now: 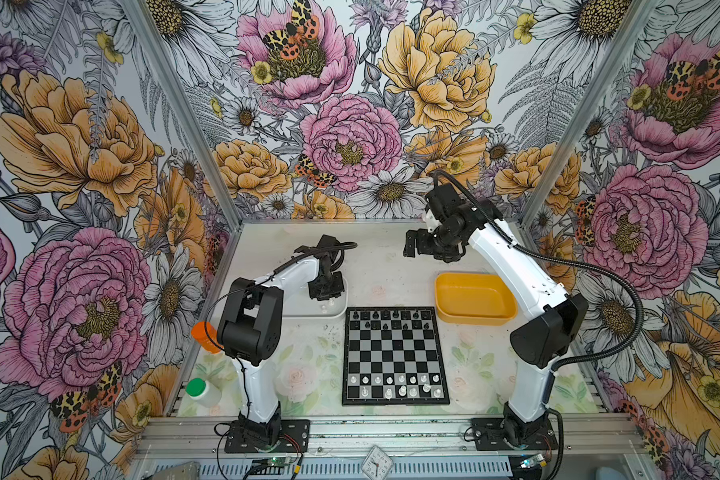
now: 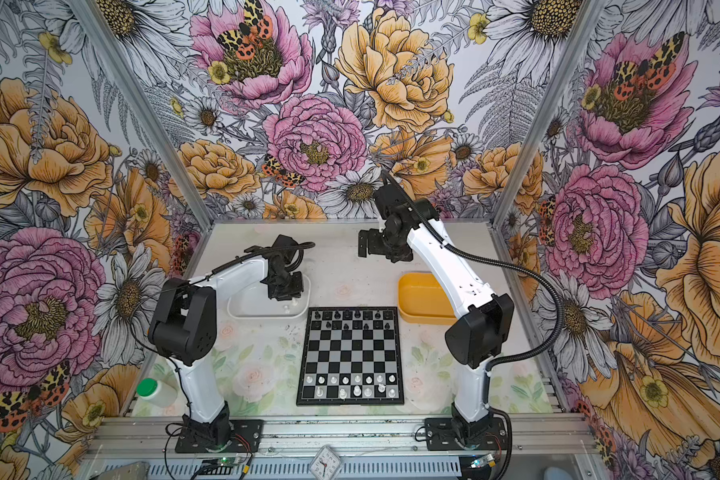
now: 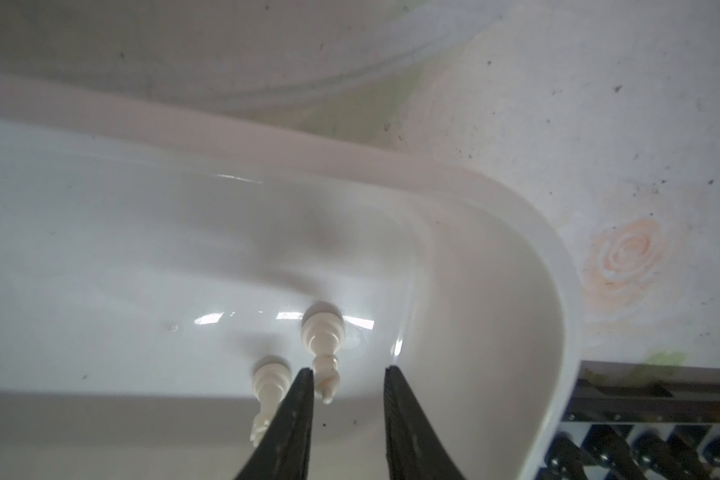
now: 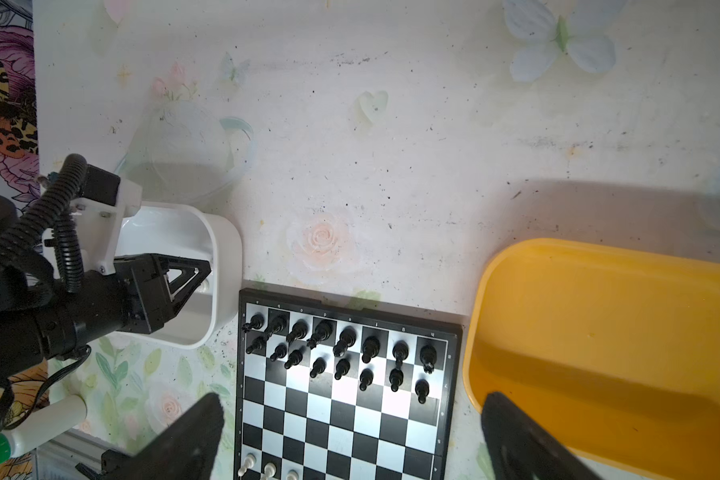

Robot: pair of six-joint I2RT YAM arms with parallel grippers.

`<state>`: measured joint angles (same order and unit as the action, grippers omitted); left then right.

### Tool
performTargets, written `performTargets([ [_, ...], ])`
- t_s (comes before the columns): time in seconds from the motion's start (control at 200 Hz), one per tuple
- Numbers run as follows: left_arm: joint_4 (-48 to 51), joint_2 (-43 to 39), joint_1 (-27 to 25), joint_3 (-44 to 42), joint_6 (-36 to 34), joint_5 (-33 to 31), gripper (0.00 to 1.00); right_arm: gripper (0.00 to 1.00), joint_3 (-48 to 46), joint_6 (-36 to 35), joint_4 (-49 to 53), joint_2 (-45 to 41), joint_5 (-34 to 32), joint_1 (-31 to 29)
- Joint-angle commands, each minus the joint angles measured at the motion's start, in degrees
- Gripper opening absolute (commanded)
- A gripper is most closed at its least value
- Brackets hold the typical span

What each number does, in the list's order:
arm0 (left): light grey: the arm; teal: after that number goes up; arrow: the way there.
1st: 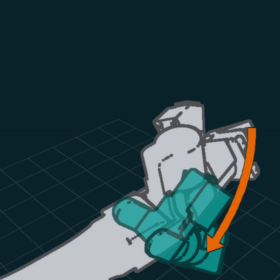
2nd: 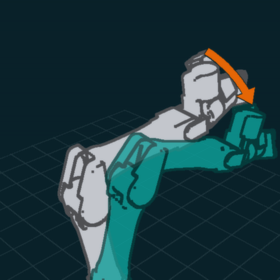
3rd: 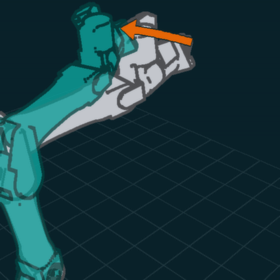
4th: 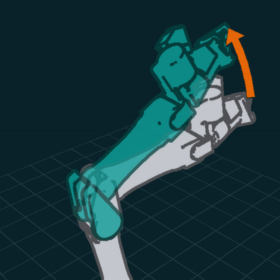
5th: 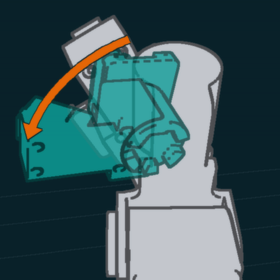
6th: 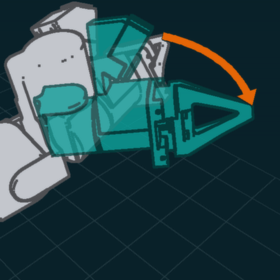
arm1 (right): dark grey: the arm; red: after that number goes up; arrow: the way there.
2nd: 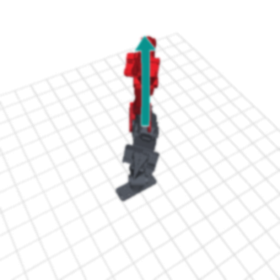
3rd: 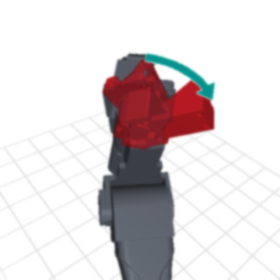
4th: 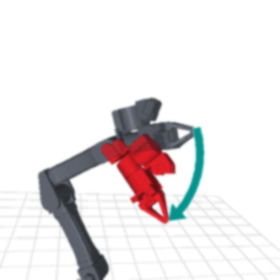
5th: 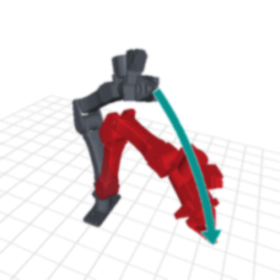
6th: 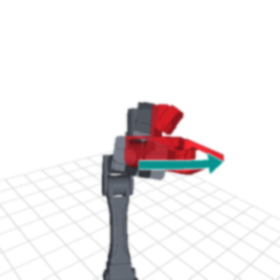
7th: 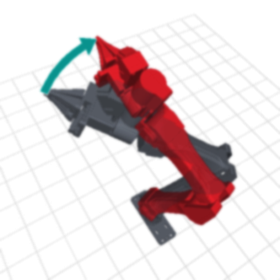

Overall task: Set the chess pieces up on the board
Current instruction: 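Lower the left gripper onto a tall white piece in the white bin and grasp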

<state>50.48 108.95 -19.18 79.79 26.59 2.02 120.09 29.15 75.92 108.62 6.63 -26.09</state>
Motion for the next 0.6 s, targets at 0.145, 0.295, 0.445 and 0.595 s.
performTargets([
  [0.145, -1.2, 1.2, 1.0, -0.3, -1.7, 0.3, 0.3, 0.99, -0.9, 1.3, -1.8, -3.3, -1.5, -0.5],
  [0.295, -1.2, 1.8, 1.3, 0.3, -2.1, 0.3, 0.29, 0.99, -1.8, 1.6, -2.2, -3.8, -2.0, -0.5],
  [0.445, -1.1, 2.4, 1.2, 0.9, -2.3, 0.8, 0.27, 0.99, -2.7, 1.9, -2.5, -4.3, -2.1, -0.5],
  [0.595, -0.8, 2.7, 1.2, 1.0, -2.7, 0.8, 0.25, 0.99, -3.6, 2.2, -2.7, -4.9, -2.6, -0.5],
])
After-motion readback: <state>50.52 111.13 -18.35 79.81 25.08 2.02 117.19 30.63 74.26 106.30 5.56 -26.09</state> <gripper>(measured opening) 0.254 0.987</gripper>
